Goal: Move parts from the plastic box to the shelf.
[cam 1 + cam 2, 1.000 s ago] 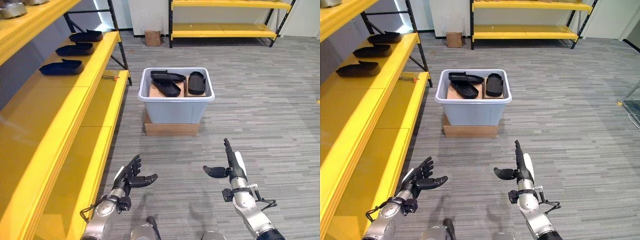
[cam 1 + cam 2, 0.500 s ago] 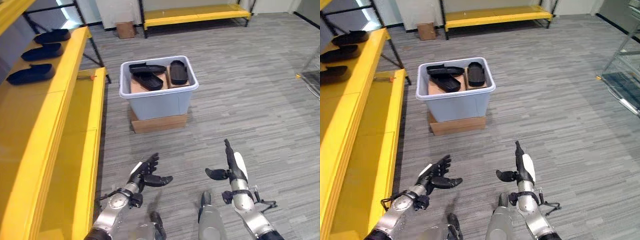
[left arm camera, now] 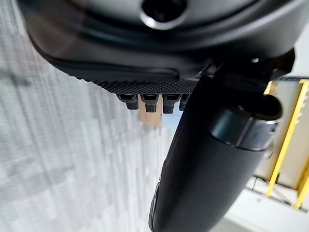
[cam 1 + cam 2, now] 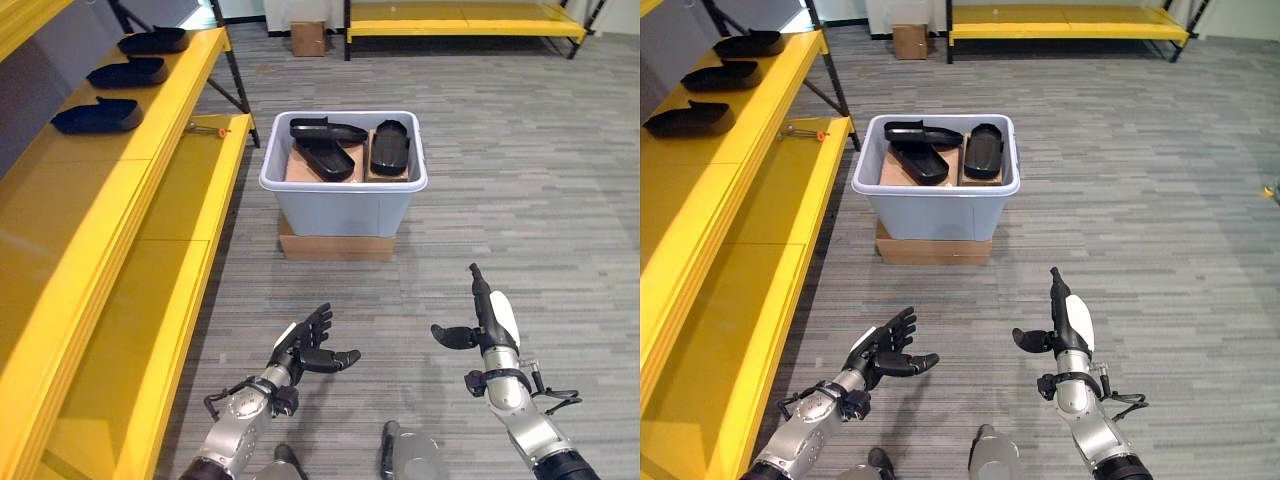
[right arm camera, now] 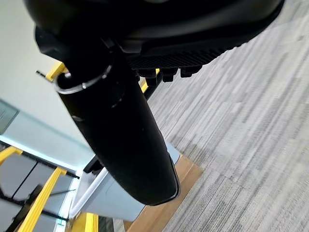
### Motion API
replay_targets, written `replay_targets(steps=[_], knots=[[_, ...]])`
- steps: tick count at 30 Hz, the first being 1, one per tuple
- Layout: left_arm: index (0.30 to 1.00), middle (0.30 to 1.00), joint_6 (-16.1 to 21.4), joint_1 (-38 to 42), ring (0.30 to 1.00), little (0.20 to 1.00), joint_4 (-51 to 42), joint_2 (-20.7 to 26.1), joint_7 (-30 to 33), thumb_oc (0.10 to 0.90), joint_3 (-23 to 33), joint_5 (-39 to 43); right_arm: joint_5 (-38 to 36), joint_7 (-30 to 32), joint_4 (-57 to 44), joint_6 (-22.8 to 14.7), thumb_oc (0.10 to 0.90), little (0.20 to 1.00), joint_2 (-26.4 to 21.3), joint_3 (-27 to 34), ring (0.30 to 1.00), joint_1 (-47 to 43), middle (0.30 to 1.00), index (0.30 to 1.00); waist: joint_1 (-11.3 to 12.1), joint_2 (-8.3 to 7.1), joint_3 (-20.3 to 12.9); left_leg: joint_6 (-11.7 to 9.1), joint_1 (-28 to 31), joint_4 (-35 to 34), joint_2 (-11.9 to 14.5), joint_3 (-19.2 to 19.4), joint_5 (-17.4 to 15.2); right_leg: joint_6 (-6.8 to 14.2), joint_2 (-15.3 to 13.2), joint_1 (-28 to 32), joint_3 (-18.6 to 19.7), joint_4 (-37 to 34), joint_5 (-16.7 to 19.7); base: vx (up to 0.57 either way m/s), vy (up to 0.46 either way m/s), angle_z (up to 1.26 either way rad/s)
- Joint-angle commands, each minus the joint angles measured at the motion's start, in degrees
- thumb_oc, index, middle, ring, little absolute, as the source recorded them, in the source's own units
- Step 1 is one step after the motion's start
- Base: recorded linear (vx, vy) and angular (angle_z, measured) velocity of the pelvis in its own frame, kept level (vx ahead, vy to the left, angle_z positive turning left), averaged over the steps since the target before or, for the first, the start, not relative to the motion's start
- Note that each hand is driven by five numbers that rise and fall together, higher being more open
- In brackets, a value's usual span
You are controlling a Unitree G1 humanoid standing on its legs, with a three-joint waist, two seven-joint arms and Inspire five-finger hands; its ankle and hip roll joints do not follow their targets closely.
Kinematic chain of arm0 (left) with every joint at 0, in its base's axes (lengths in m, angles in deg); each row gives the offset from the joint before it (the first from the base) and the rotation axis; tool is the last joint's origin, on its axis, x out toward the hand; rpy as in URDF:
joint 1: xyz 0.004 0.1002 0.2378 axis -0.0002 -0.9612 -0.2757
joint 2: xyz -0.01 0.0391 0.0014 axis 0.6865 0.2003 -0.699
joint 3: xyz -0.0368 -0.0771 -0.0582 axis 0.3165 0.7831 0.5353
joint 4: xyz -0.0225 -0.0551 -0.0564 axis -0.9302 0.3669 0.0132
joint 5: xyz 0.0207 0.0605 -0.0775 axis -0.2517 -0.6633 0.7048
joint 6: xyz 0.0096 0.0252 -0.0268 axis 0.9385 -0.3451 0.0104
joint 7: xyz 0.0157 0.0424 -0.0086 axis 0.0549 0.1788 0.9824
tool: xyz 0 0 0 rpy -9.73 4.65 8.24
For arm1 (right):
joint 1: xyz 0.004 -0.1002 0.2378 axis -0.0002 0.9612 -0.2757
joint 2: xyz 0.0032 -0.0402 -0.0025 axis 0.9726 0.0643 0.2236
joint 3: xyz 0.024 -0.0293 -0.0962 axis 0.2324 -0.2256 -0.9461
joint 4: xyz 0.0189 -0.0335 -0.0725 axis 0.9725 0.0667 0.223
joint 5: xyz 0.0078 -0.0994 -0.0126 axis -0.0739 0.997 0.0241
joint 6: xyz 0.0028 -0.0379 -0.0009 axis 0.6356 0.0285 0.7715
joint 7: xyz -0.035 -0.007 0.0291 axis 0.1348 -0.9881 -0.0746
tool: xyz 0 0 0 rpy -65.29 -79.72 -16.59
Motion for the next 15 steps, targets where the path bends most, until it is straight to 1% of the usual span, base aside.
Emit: replay_targets(steps=[1,2,4,6,7,8,10,11,12,13,14,15], knots=[[1.000,1.000,5.0,1.7,1.000,1.000,-1.6,-0.8,0.2,0.900,0.9,0.7,0.7,2.7,-1.4,-7.0,0.900,1.000,-1.1,0.9,1.000,-3.2,1.000,1.000,0.6,0.53,-4.1,-2.8,3.0,18.6,-2.0,-1.1,-14.6,0.4,6.3,2.6,1.8,-8.2,0.3,0.23,-0.139,0.24],[1.000,1.000,5.2,1.5,1.000,1.000,-1.5,-0.4,0.3,0.900,1.1,0.6,0.6,2.7,-1.2,-7.2,0.900,1.000,-1.1,0.8,1.000,-3.3,1.000,1.000,1.0,0.56,-3.7,-2.7,2.1,17.9,-2.8,-1.6,-14.1,0.5,6.8,3.3,2.2,-8.3,0.1,0.21,-0.112,0.05],[1.000,1.000,5.2,1.1,1.000,1.000,-1.5,0.1,0.6,0.900,1.7,0.6,0.3,2.6,-1.2,-7.1,0.900,1.000,-1.1,0.8,1.000,-3.4,1.000,1.000,1.6,0.45,-3.2,-2.3,1.0,15.5,-3.2,-1.6,-13.5,0.6,7.2,5.0,2.5,-8.8,-0.4,0.15,-0.021,-0.03],[1.000,1.000,5.7,0.2,1.000,1.000,-1.6,0.7,1.4,0.900,2.5,1.4,0.6,2.3,-1.3,-7.1,0.900,1.000,-1.2,0.8,1.000,-3.6,1.000,1.000,2.5,0.46,-2.6,-2.3,-1.0,9.3,-3.1,-2.0,-11.1,0.7,7.2,7.8,3.0,-9.6,-1.2,0.21,0.055,0.04],[1.000,1.000,6.4,-0.5,1.000,1.000,-1.4,1.0,2.0,0.900,3.2,1.7,0.9,2.1,-1.5,-7.3,0.900,1.000,-1.2,0.7,1.000,-3.4,1.000,1.000,3.1,0.84,-2.3,-2.9,-2.2,5.3,-2.6,-2.8,-8.7,0.8,7.4,9.3,3.1,-10.1,-1.7,0.21,0.083,-0.05],[1.000,1.000,7.1,-1.1,1.000,1.000,-1.2,1.2,2.4,0.900,3.9,2.4,1.2,1.9,-1.7,-7.7,0.900,1.000,-1.2,0.5,1.000,-3.1,1.000,1.000,3.6,1.22,-2.0,-3.3,-3.3,1.5,-1.6,-2.9,-4.5,0.5,7.5,9.9,2.7,-10.6,-1.0,0.27,0.101,-0.18],[1.000,1.000,8.0,-2.3,1.000,1.000,-0.6,1.3,2.4,0.900,5.5,3.0,1.7,1.7,-2.0,-8.6,0.900,1.000,-1.1,0.3,1.000,-2.4,1.000,1.000,4.3,2.05,-1.7,-4.8,-4.6,-3.3,1.0,-3.9,0.5,0.7,7.2,11.1,2.5,-10.2,-1.7,0.32,0.130,-0.23],[1.000,1.000,8.8,-3.0,1.000,1.000,0.0,1.3,2.1,0.900,6.5,3.0,1.7,1.5,-2.3,-8.9,0.900,1.000,-1.0,0.1,1.000,-2.0,1.000,1.000,4.7,2.76,-1.4,-5.9,-5.4,-6.4,2.7,-4.8,4.2,0.8,7.0,11.6,2.5,-9.2,-2.6,0.44,0.151,-0.29],[1.000,1.000,9.4,-3.5,1.000,1.000,0.4,1.2,1.8,0.900,7.2,2.9,1.5,1.3,-2.4,-9.3,0.900,1.000,-1.0,0.0,1.000,-1.8,1.000,1.000,4.9,3.08,-1.3,-6.9,-5.6,-8.2,3.4,-5.8,5.0,1.2,6.7,12.0,2.9,-8.3,-3.8,0.39,0.146,-0.31],[1.000,1.000,9.7,-3.9,1.000,1.000,0.6,1.2,1.7,0.900,7.7,2.8,1.3,0.8,-2.7,-9.6,0.900,1.000,-0.9,-0.2,1.000,-1.7,1.000,1.000,5.1,3.72,-1.1,-6.7,-6.3,-9.7,4.4,-5.7,6.3,1.1,7.0,11.8,2.8,-7.6,-3.7,0.40,0.140,-0.30],[1.000,1.000,10.3,-4.4,1.000,1.000,1.0,1.2,1.5,0.900,8.2,2.5,1.2,0.2,-2.9,-9.7,0.900,1.000,-0.8,-0.2,1.000,-1.2,1.000,1.000,5.1,3.74,-1.1,-7.3,-6.0,-11.5,4.5,-6.1,6.1,1.5,6.4,12.0,3.0,-5.9,-5.0,0.40,0.159,-0.30],[1.000,1.000,10.8,-5.0,1.000,1.000,1.3,1.2,1.3,0.900,8.8,2.3,1.2,-0.6,-3.3,-9.9,0.900,1.000,-0.7,-0.1,1.000,-0.7,1.000,1.000,4.9,4.17,-0.7,-7.3,-6.1,-12.8,5.0,-5.8,6.4,1.8,6.2,11.8,3.1,-3.7,-6.0,0.49,0.180,-0.29]])
